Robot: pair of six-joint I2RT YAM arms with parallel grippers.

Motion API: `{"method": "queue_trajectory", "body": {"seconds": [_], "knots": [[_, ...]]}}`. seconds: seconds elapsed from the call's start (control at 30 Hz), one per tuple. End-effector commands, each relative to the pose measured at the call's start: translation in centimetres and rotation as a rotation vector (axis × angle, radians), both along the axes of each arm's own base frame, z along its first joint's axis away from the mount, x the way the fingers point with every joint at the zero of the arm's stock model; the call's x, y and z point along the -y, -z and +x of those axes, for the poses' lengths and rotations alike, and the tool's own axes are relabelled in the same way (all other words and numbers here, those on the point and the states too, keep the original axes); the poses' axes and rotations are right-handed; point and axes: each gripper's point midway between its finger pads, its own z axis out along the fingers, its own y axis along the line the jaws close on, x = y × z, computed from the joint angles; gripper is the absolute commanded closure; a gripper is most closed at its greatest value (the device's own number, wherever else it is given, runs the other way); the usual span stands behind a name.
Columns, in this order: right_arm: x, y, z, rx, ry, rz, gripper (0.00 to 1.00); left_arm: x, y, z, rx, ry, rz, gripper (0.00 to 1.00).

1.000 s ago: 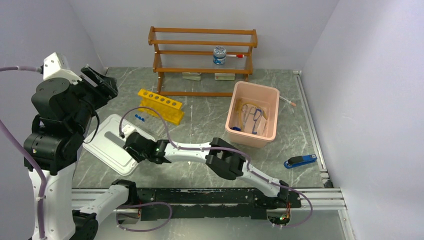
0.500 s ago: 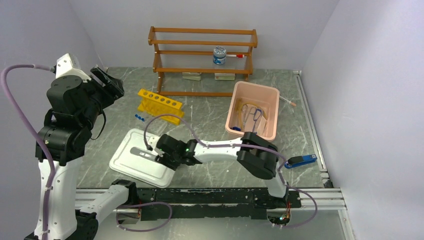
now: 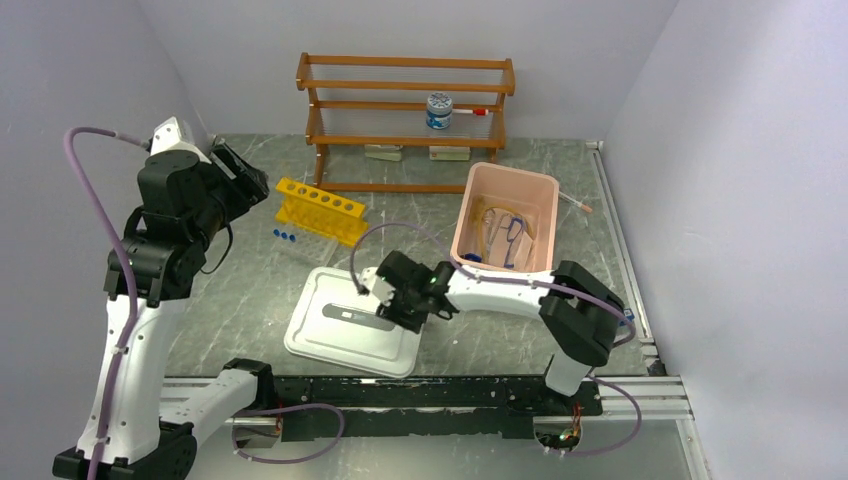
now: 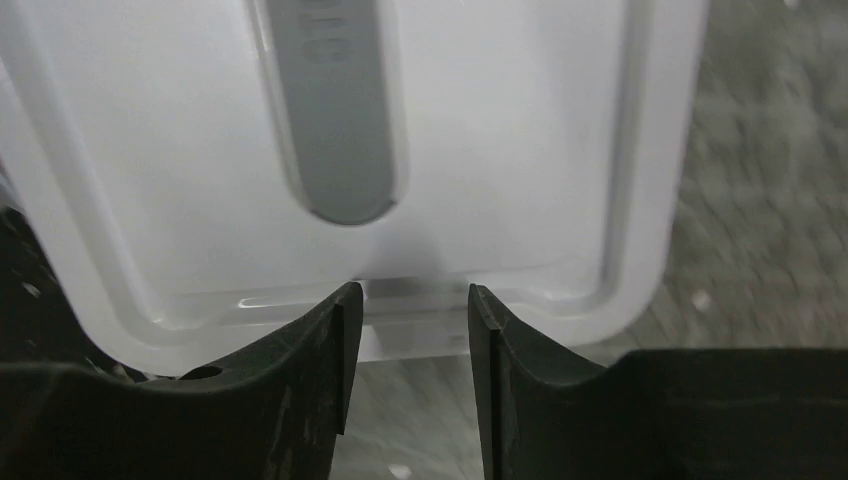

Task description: Organize the chemistry lab equipment

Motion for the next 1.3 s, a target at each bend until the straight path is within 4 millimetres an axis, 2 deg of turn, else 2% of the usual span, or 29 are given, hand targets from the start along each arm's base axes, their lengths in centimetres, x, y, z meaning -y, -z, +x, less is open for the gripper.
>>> {"method": "queue_trajectory", "body": {"seconds": [0.0, 0.07, 0.17, 0.27, 0.37, 0.4, 0.43, 0.5, 0.57, 0.63, 0.8, 1.13, 1.2, 1.27], "knots": [[3.8, -1.7, 0.3, -0.064, 0.021, -0.044, 0.53, 1.2, -0.4, 1.3, 0.042, 0.037, -0.051, 0.29], [2.4, -3.9, 0.7, -0.078, 0.022, 0.031, 0.52, 1.4, -0.1, 1.7, 0.038, 0.043, -0.059, 0.29], [0.1, -6.7, 2.4, -0.042, 0.074, 0.135, 0.46, 1.5, 0.6, 2.1, 0.021, 0.038, -0.061, 0.29], [-2.1, -7.8, 4.9, 0.021, 0.151, 0.207, 0.37, 1.7, 1.8, 2.3, -0.007, 0.044, -0.063, 0.27], [-3.3, -7.0, 7.8, 0.074, 0.225, 0.216, 0.38, 1.6, 4.0, 1.9, -0.068, 0.041, -0.051, 0.25], [-3.5, -6.0, 8.6, 0.071, 0.239, 0.198, 0.40, 1.5, 4.8, 1.7, -0.093, 0.041, -0.044, 0.25], [-3.7, -6.0, 9.4, 0.088, 0.258, 0.202, 0.44, 1.5, 5.8, 1.4, -0.120, 0.044, -0.038, 0.26], [-4.1, -5.0, 10.5, 0.094, 0.266, 0.194, 0.52, 1.4, 7.5, 0.8, -0.170, 0.039, -0.035, 0.26], [-4.6, -4.6, 11.2, 0.101, 0.255, 0.205, 0.54, 1.2, 9.5, 0.1, -0.218, 0.029, -0.036, 0.27], [-5.1, -3.9, 11.3, 0.091, 0.227, 0.207, 0.54, 1.0, 11.6, -0.7, -0.266, 0.016, -0.038, 0.28], [-5.5, -1.9, 10.6, 0.040, 0.155, 0.169, 0.54, 1.3, 15.0, -1.6, -0.333, 0.020, -0.055, 0.31], [-5.0, 2.0, 10.3, 0.001, 0.095, 0.056, 0.58, 3.6, 21.8, -2.4, -0.449, 0.143, -0.095, 0.32], [-4.8, 2.7, 10.3, -0.007, 0.089, 0.030, 0.62, 4.3, 23.0, -2.6, -0.475, 0.177, -0.118, 0.31], [-4.5, 3.0, 10.3, 0.002, 0.084, 0.013, 0.72, 5.0, 23.8, -2.7, -0.494, 0.214, -0.134, 0.30]]}}
